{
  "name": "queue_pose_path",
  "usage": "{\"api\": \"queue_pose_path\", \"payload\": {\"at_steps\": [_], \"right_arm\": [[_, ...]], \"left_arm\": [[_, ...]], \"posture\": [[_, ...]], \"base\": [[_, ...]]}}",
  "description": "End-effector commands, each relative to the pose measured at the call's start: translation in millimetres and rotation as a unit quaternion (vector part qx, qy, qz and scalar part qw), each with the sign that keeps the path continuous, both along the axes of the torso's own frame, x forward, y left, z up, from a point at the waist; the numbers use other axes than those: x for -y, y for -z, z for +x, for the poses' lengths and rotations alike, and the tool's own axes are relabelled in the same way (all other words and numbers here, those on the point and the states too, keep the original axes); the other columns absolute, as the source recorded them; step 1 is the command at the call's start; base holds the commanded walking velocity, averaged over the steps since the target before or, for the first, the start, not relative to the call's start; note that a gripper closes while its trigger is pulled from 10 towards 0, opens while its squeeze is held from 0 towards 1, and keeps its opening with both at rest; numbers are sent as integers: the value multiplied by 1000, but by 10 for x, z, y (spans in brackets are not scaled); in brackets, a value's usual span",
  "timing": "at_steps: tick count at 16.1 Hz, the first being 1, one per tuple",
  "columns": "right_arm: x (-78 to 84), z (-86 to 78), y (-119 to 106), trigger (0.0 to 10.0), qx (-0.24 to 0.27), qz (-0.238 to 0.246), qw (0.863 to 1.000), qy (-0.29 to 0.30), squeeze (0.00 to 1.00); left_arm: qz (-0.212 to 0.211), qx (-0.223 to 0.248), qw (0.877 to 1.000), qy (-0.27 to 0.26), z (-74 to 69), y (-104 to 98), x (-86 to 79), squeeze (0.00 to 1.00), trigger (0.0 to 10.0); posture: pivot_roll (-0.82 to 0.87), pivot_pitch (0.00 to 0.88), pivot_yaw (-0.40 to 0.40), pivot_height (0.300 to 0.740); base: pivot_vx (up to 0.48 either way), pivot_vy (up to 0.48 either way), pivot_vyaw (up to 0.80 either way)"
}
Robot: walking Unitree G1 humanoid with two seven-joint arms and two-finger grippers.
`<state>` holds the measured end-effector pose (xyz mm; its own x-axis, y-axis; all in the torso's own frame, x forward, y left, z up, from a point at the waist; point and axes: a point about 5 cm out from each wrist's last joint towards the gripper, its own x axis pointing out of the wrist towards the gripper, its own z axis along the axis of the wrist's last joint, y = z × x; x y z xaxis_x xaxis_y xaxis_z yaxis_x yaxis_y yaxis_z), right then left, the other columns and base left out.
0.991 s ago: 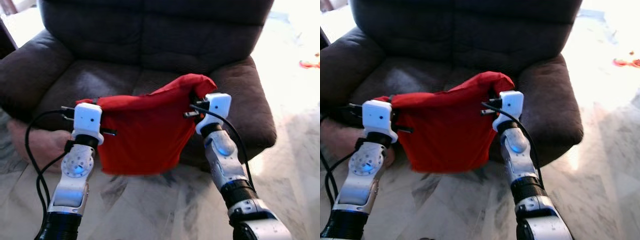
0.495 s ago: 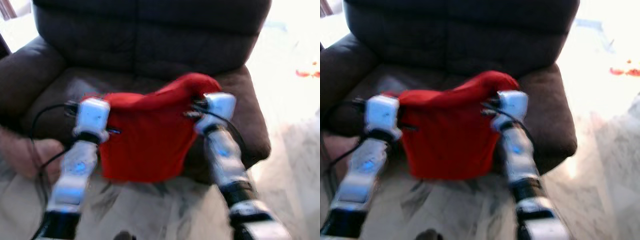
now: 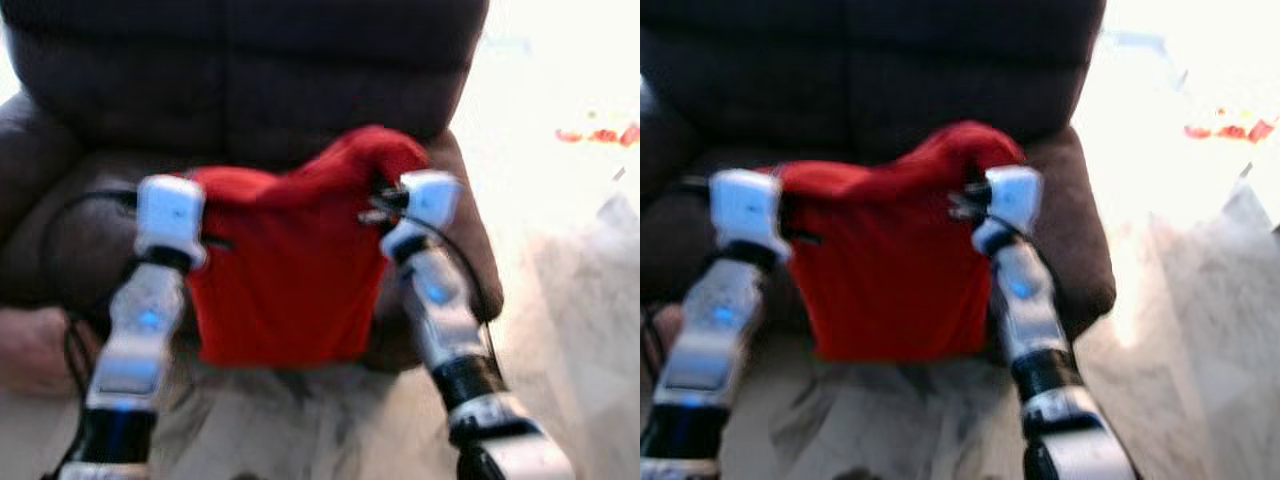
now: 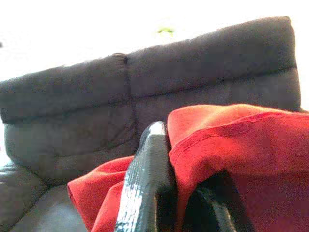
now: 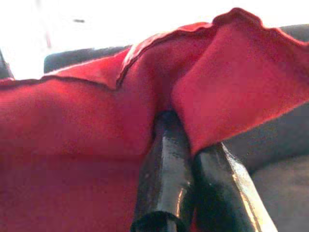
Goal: Move the pillow to the sofa from floor
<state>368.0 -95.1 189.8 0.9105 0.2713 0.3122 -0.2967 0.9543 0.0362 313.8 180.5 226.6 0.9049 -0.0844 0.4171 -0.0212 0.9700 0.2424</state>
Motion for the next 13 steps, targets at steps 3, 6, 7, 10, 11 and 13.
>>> {"api": "queue_pose_path", "payload": {"at_steps": [3,6,7,10,11,13], "right_arm": [[55,1,-146,10000,31,3,999,7,0],[39,-5,-186,10000,36,3,999,4,0],[31,-3,-239,10000,43,4,999,3,0],[23,21,-430,10000,68,5,998,6,0],[21,22,-513,10000,80,8,997,6,0],[5,12,-757,10000,114,22,993,5,0]], "left_arm": [[-9,93,995,15,-21,-464,37,0,10000],[-15,91,996,17,3,-477,46,0,10000],[-13,94,995,17,4,-503,46,0,10000],[-17,110,994,15,18,-620,15,0,10000],[-16,114,993,13,29,-652,7,0,10000],[-10,134,991,17,26,-785,15,0,10000]], "posture": [[131,114,-34,740],[130,107,-30,740],[131,107,-30,740],[134,106,-32,740],[134,106,-32,740],[134,106,-32,740]], "base": [[260,0,0],[262,0,0],[270,0,0],[273,0,0],[274,0,0],[276,0,0]]}}
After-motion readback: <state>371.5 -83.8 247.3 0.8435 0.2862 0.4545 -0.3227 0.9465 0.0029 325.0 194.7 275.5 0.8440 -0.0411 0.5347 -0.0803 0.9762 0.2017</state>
